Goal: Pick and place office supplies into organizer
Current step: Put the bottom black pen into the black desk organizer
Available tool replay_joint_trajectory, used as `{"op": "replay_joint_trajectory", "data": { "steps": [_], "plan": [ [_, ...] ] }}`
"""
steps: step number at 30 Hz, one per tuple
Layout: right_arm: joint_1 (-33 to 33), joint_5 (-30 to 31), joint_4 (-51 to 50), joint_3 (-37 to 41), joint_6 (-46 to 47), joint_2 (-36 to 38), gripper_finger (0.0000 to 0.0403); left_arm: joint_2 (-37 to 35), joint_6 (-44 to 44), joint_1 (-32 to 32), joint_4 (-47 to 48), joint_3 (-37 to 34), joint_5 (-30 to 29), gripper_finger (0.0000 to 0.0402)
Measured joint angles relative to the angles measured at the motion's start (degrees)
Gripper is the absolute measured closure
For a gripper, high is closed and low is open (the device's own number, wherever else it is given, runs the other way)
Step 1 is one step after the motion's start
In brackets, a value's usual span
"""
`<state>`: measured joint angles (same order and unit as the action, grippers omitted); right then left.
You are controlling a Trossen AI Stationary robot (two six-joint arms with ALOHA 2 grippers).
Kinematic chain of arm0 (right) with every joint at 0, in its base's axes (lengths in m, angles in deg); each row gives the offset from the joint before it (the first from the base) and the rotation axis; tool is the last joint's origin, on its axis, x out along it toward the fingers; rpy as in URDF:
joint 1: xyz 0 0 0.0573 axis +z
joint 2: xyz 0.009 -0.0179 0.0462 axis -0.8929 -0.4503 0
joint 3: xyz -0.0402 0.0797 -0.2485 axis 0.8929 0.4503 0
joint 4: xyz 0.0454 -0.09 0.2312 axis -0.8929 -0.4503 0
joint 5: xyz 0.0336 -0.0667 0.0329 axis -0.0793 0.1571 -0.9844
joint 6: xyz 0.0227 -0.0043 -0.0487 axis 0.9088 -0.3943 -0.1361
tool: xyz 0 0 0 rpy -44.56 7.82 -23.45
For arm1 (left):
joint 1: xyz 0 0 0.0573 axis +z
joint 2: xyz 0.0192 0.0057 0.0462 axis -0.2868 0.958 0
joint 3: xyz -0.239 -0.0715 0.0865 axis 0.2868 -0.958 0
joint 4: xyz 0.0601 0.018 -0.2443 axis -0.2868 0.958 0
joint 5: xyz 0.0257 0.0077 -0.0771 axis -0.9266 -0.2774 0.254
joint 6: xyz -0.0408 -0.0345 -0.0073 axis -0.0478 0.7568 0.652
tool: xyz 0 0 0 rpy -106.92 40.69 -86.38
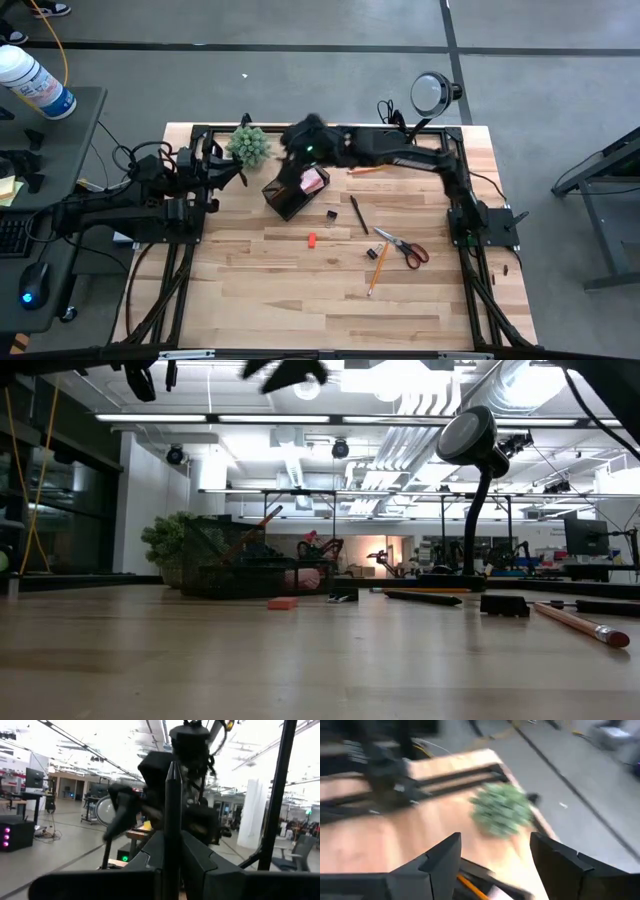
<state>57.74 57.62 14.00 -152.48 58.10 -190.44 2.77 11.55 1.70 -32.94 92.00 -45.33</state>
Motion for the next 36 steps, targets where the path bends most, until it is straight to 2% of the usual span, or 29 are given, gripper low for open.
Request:
{"op": "replay_joint_trajectory", "data": {
  "steps": [3, 7, 18, 24, 30, 36],
  "plan": [
    [-1.7, 3.2, -6.7, -0.1, 1.5, 2.6, 0.0173, 0.1, -1.3, 0.0, 2.3, 0.0, -0.5, 0.0377],
    [-3.6, 4.4, -11.9, -0.1, 4.9, 4.3, 0.0179, 0.8, -3.6, 0.0, 5.0, 0.0, -0.8, 0.0383],
    [-4.3, 5.8, -14.5, -0.1, 8.0, 4.9, 0.0187, 6.9, -9.8, 0.0, 3.6, 0.0, -1.5, 0.0375],
    [-4.3, 6.3, -16.9, -0.1, 9.6, 5.6, 0.0188, 12.3, -12.7, 0.0, -2.9, 0.0, -1.8, 0.0388],
    [-4.3, 7.2, -17.7, 0.0, 11.0, 6.3, 0.0194, 17.9, -13.8, 0.0, -4.3, -0.2, -1.6, 0.0379],
    [-4.6, 8.6, -19.8, 0.0, 12.6, 7.8, 0.0196, 21.9, -11.2, 0.0, -19.9, -7.0, -0.9, 0.0388]
  ]
}}
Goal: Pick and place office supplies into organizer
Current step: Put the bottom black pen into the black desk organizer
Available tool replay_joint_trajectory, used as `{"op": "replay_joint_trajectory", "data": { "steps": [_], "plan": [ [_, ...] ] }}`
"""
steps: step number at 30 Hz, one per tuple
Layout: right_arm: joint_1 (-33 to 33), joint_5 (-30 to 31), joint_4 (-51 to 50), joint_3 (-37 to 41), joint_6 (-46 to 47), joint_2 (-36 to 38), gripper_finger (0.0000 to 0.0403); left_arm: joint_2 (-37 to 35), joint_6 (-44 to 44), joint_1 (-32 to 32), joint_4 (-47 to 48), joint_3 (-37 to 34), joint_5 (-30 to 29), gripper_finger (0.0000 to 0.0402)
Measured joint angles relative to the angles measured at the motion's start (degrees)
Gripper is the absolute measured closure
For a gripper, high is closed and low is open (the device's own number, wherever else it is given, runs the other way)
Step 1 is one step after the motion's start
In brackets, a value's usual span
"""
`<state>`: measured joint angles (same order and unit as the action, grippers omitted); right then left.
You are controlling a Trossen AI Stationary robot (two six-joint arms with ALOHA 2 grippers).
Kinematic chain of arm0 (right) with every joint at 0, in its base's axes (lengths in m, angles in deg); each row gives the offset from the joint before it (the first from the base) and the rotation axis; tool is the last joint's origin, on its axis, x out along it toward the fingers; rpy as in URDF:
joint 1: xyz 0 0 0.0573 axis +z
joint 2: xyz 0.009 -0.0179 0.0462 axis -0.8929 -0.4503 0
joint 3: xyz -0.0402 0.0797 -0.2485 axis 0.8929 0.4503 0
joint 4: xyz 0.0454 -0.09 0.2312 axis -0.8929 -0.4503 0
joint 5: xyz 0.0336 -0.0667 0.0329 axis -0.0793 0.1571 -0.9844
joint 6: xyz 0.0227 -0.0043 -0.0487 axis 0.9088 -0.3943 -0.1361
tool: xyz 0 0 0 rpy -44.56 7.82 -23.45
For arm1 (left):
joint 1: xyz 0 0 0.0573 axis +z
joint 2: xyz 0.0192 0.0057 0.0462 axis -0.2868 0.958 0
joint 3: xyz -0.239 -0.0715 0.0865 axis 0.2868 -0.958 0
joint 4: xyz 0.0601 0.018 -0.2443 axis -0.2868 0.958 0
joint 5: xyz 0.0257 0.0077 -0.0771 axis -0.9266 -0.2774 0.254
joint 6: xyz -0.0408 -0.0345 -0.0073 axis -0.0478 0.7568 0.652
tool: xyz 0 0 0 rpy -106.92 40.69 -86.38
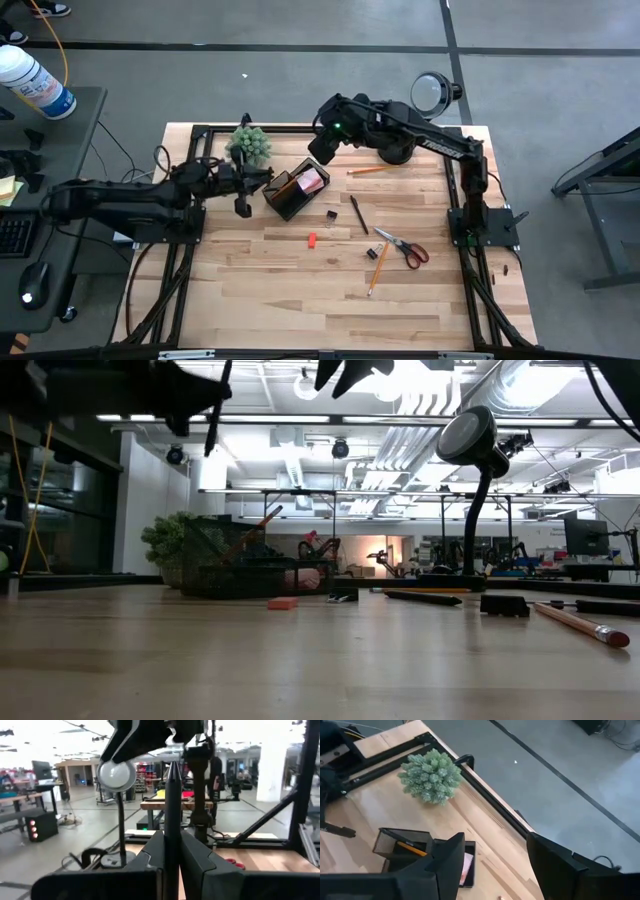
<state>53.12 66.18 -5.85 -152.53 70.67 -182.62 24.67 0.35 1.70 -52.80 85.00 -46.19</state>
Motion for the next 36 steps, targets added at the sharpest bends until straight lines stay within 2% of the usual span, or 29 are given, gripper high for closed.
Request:
{"op": "replay_joint_trajectory", "data": {
  "steps": [4, 12, 17, 22, 36],
  "plan": [
    [-0.1, 0.1, 0.0, 0.0, 0.1, 0.4, 0.0196, 1.2, 1.1, 0.0, -6.8, -4.4, -2.6, 0.0384],
    [0.0, 0.0, 0.3, 0.0, 1.1, 0.4, 0.0197, 5.4, 1.0, 0.0, -8.9, -6.2, -6.0, 0.0383],
    [0.0, 0.0, 0.7, 0.0, 1.5, 0.4, 0.0198, 11.4, 2.6, 0.0, -11.7, -6.2, -7.9, 0.0377],
    [0.0, -0.2, 2.3, 0.0, 1.5, 0.4, 0.0199, 18.3, 2.9, 0.0, -20.8, -6.2, -9.7, 0.0378],
    [0.0, -0.5, 3.9, 0.0, 2.4, 0.4, 0.0199, 32.0, 5.6, 0.0, -29.7, -6.2, -15.5, 0.0373]
  ]
}}
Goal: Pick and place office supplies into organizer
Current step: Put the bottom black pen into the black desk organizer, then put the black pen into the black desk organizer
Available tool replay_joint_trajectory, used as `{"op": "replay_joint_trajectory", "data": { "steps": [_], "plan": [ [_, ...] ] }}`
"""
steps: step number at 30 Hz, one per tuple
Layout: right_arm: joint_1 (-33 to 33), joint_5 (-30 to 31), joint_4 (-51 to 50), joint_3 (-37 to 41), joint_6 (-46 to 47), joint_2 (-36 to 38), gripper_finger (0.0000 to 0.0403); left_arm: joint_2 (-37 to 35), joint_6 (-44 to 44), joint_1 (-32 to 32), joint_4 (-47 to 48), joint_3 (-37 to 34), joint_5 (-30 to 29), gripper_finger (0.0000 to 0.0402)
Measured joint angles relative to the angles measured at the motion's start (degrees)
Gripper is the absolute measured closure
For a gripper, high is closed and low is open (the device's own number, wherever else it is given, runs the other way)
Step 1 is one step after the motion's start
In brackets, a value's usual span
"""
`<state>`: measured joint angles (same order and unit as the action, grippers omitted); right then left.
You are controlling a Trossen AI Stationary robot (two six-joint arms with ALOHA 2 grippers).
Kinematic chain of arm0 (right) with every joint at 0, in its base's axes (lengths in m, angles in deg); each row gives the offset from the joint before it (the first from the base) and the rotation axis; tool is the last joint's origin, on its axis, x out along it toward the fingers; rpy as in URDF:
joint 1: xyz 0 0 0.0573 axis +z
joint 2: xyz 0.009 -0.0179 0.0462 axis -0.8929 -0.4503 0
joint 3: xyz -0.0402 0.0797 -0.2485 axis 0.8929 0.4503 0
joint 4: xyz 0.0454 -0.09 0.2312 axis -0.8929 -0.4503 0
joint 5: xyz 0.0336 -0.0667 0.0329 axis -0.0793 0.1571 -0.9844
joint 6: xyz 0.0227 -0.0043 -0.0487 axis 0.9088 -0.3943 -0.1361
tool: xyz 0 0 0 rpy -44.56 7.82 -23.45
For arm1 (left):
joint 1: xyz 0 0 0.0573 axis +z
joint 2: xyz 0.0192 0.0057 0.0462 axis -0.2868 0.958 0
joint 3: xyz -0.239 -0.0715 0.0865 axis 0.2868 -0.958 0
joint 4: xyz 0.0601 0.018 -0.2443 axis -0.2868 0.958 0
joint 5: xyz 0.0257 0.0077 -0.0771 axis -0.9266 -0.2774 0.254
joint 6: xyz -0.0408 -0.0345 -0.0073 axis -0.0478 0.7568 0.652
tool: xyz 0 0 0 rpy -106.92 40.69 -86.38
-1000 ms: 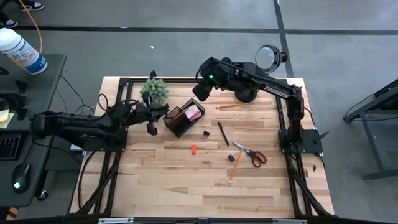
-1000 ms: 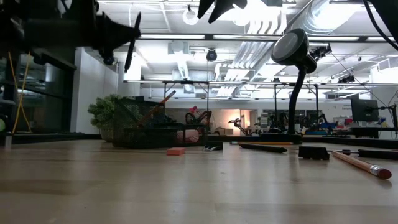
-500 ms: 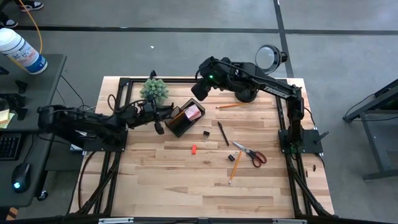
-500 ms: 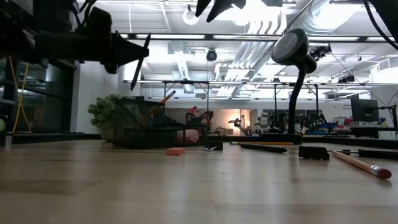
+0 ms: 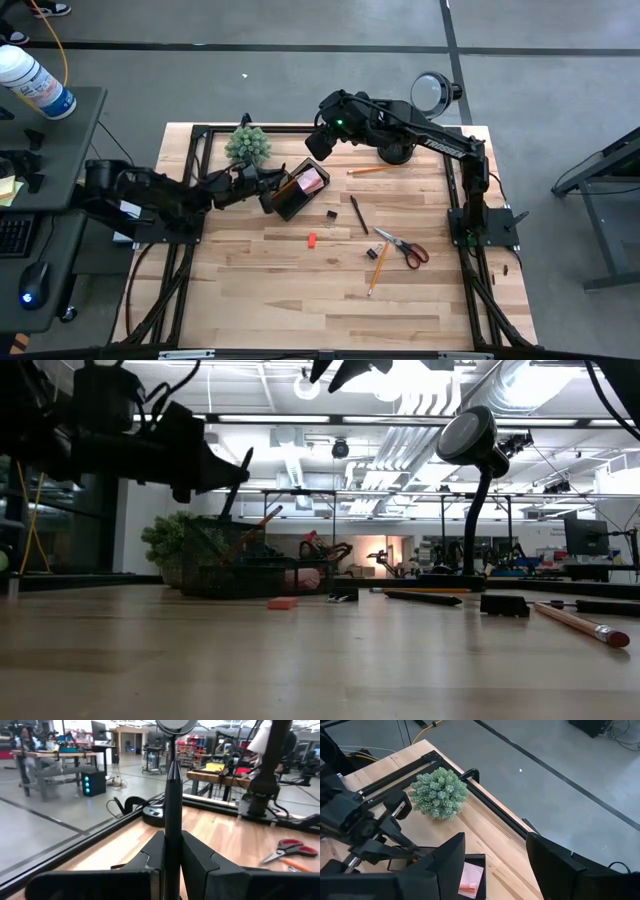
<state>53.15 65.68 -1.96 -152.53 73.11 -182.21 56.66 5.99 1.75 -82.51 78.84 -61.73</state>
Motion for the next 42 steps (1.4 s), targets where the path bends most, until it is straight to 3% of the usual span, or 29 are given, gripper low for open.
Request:
{"op": "replay_joint_trajectory", "data": {
  "steps": [9, 29, 37, 42],
  "plan": [
    [0.8, -0.1, 0.5, 0.0, 0.2, 0.0, 0.0199, 2.5, 2.9, 0.0, -0.9, 0.0, -1.7, 0.0369],
    [0.9, -0.3, 0.6, 0.0, 0.4, 0.0, 0.0199, 2.5, 5.7, 0.0, -2.0, 0.0, -2.9, 0.0313],
    [1.7, 2.0, -13.7, 0.0, 6.1, 0.8, 0.0206, 1.3, 6.1, 0.0, -8.2, 0.0, 8.0, 0.0312],
    [4.3, 3.7, -20.8, 0.6, 11.2, 0.8, 0.0214, -1.7, 8.2, 0.0, -7.1, 0.0, 16.1, 0.0312]
  ]
}}
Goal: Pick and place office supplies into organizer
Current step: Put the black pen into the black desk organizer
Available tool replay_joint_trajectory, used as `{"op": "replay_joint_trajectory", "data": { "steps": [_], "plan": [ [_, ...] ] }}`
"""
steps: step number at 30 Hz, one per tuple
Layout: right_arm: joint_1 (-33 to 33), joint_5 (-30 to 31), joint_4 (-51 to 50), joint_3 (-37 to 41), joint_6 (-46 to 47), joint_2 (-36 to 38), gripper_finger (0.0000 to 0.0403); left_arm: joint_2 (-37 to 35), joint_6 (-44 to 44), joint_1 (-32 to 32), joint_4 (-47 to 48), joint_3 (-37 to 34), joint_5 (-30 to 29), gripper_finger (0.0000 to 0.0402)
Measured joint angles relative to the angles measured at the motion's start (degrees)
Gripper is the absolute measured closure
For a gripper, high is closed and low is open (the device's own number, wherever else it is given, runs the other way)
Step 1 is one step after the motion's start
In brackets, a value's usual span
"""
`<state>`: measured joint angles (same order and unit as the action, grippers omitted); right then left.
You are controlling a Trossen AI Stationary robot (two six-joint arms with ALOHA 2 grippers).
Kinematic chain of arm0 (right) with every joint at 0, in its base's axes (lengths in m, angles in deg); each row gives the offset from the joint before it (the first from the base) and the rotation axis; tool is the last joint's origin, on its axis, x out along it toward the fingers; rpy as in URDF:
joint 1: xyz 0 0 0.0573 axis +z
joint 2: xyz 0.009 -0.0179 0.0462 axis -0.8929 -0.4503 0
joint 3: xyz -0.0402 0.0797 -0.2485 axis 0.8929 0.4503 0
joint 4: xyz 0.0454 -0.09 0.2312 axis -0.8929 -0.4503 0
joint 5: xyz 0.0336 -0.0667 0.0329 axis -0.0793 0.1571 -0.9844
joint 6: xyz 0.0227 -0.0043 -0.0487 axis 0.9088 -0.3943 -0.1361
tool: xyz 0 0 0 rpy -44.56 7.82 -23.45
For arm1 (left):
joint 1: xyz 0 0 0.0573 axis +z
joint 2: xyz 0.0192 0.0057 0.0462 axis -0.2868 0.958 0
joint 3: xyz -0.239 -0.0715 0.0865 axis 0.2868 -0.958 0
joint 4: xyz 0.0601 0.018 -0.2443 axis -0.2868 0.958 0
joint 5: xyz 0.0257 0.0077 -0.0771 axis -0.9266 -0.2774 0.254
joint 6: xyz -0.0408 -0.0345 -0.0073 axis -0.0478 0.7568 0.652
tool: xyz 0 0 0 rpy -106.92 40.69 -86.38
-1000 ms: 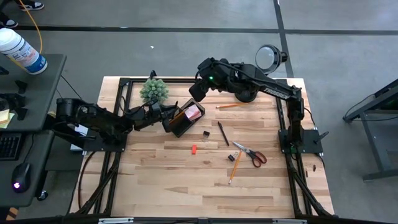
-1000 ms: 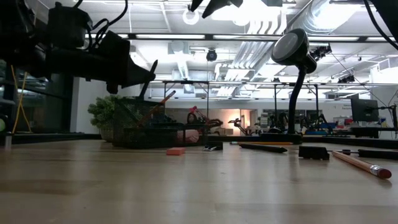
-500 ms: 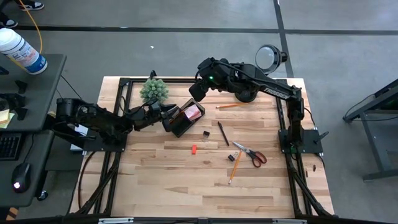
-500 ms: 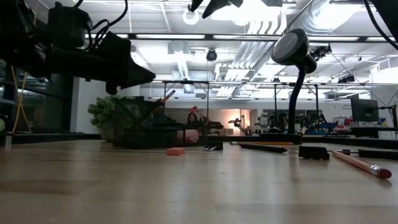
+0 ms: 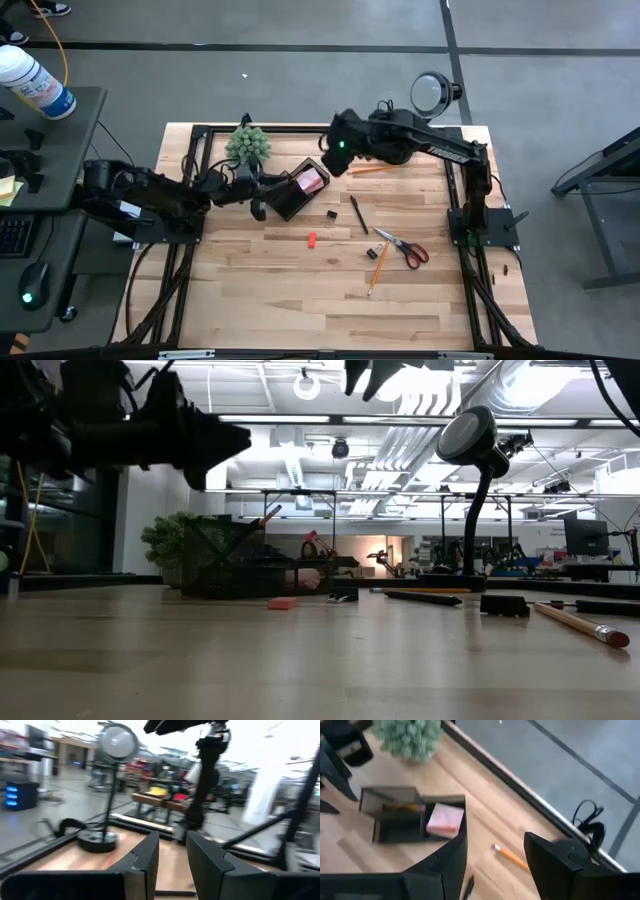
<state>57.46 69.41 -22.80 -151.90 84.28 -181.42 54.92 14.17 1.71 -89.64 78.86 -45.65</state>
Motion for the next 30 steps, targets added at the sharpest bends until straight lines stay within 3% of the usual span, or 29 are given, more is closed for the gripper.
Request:
{"op": "replay_joint_trajectory", "data": {
  "steps": [8, 12, 18, 24, 30],
  "plan": [
    [4.4, -1.0, 0.0, 12.2, 6.8, 0.1, 0.0232, -6.7, 2.5, 0.0, 5.6, 0.0, 7.2, 0.0339],
    [4.9, -5.7, 6.0, 21.3, 8.7, 0.3, 0.0241, -10.9, 2.7, 0.0, 9.4, 0.0, 9.8, 0.0359],
    [4.7, -10.1, 12.3, 32.9, 12.7, 1.8, 0.0249, -18.3, 3.1, 0.0, 23.4, 0.0, 12.3, 0.0382],
    [3.3, -14.3, 21.0, 45.4, 15.8, 6.5, 0.0250, -26.2, 4.0, 0.0, 31.0, 0.1, 12.1, 0.0388],
    [1.6, -16.6, 32.6, 57.7, 18.8, 10.1, 0.0250, -31.8, 0.8, 0.0, 52.5, 7.4, 11.6, 0.0388]
  ]
}}
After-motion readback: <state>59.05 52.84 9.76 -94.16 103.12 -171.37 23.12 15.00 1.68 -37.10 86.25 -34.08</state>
